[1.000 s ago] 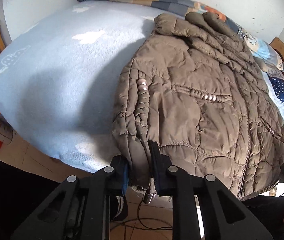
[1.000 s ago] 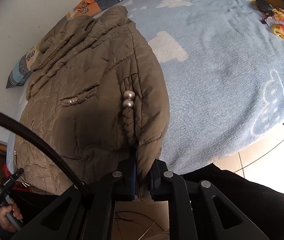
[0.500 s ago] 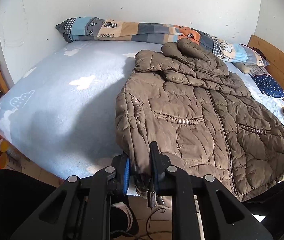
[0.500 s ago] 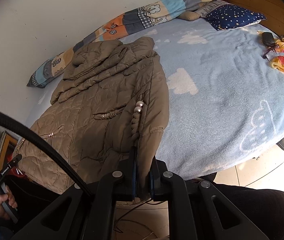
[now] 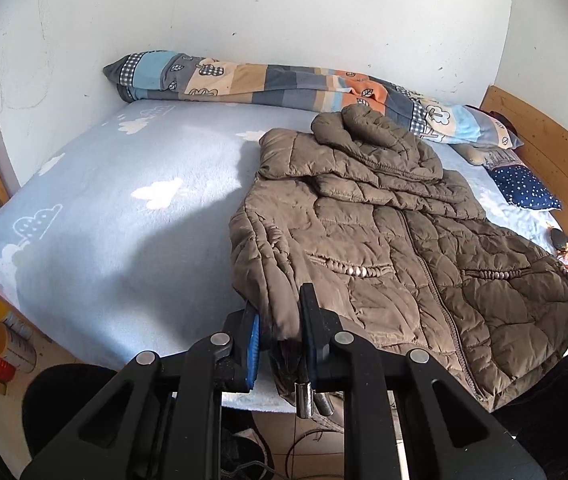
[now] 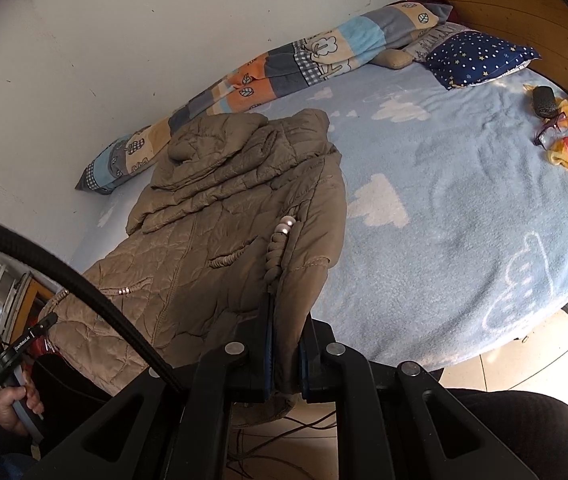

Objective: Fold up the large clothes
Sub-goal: 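Lift the hem corner and fold it across the jacket toward the hood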

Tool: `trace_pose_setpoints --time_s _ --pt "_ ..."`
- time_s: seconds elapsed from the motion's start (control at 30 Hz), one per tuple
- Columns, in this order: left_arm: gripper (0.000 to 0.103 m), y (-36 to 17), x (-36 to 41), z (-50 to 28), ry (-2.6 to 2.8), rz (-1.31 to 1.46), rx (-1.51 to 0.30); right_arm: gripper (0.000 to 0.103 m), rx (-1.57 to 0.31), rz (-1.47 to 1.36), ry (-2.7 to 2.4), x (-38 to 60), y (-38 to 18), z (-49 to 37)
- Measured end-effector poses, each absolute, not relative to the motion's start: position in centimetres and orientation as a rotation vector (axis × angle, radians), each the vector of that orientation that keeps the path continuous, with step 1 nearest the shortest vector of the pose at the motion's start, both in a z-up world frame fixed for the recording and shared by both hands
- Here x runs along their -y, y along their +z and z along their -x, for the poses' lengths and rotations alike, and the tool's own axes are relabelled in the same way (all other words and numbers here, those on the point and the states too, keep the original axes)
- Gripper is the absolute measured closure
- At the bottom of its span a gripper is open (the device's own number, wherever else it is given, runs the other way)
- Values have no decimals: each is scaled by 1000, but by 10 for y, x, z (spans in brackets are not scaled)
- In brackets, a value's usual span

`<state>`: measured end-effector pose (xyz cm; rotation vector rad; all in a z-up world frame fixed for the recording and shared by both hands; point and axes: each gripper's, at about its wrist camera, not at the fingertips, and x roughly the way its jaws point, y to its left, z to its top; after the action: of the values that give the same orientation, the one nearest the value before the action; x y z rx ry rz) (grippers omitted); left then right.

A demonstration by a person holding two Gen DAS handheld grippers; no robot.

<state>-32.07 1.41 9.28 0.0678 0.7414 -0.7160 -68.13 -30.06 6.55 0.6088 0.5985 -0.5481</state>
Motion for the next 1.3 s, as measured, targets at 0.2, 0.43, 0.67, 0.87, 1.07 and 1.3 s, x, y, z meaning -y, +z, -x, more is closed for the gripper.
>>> trace_pose_setpoints --time_s 0.2,0.43,0.67,0.87,1.07,1.3 --pt "86 115 -14 310 -749 -55 -689 93 -558 -563 -566 306 94 675" --pt "86 130 -16 296 -777 -22 -673 93 -521 -519 -576 313 124 662" --pt "86 147 -13 286 -785 -21 -631 93 -478 -478 -585 323 148 649" --pt "86 165 -4 273 -776 -4 -589 93 -452 -447 -582 332 167 634" --pt "86 186 11 253 -749 4 -566 93 -397 -471 -563 352 181 622" --pt "85 208 33 221 -742 20 -545 93 -346 -499 -564 379 193 606"
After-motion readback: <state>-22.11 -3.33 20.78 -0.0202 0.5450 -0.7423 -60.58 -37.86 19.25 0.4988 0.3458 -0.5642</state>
